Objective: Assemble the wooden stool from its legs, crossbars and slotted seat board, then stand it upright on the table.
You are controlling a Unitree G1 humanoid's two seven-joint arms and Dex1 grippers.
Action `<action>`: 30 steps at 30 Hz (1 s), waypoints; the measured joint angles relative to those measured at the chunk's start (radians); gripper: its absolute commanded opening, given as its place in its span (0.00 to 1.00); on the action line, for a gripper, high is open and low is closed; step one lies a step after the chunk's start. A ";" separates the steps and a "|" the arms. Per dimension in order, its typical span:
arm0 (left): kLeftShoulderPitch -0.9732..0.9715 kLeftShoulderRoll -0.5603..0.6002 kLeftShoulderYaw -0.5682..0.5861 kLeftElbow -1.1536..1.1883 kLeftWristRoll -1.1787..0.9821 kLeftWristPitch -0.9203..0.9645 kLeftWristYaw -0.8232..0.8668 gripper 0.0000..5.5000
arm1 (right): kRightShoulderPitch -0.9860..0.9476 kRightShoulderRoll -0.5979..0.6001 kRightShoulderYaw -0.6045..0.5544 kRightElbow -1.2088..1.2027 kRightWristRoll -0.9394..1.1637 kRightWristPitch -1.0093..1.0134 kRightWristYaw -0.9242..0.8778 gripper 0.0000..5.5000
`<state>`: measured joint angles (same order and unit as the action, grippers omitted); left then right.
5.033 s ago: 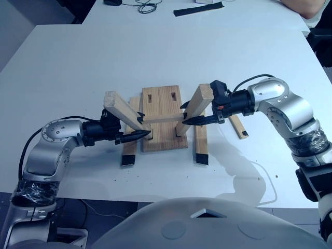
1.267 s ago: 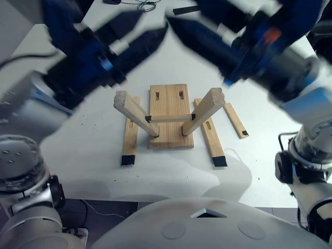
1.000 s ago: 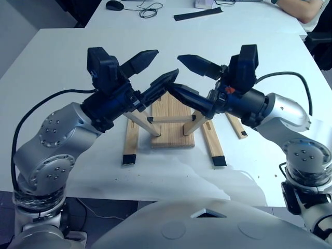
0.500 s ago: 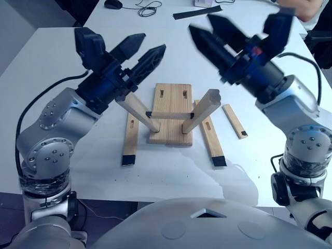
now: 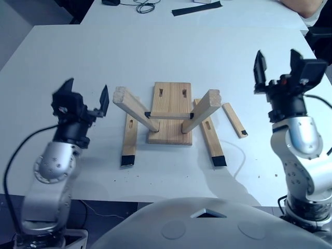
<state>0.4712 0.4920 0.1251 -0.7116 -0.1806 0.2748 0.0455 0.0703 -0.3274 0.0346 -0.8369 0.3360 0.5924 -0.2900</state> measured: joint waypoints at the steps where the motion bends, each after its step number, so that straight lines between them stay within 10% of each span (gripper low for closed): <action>1: 0.014 -0.017 -0.015 0.013 0.013 -0.016 -0.003 0.74 | 0.006 0.010 0.002 0.000 -0.003 0.001 0.002 0.73; 20: -0.060 -0.119 0.070 -0.064 0.034 -0.029 -0.096 0.74 | 0.282 -0.012 -0.041 -0.131 -0.159 0.065 0.160 0.73; 24: -0.117 -0.152 -0.108 -0.088 0.060 0.025 -0.120 0.74 | 0.118 0.106 0.209 -0.132 -0.140 0.125 0.181 0.73; 30: -0.273 -0.172 -0.174 -0.040 0.132 0.164 -0.113 0.74 | -0.086 0.243 0.220 -0.041 -0.222 0.199 0.096 0.73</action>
<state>0.1986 0.3203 -0.0485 -0.7518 -0.0489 0.4385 -0.0673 -0.0161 -0.0842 0.2542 -0.8780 0.1139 0.7910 -0.1943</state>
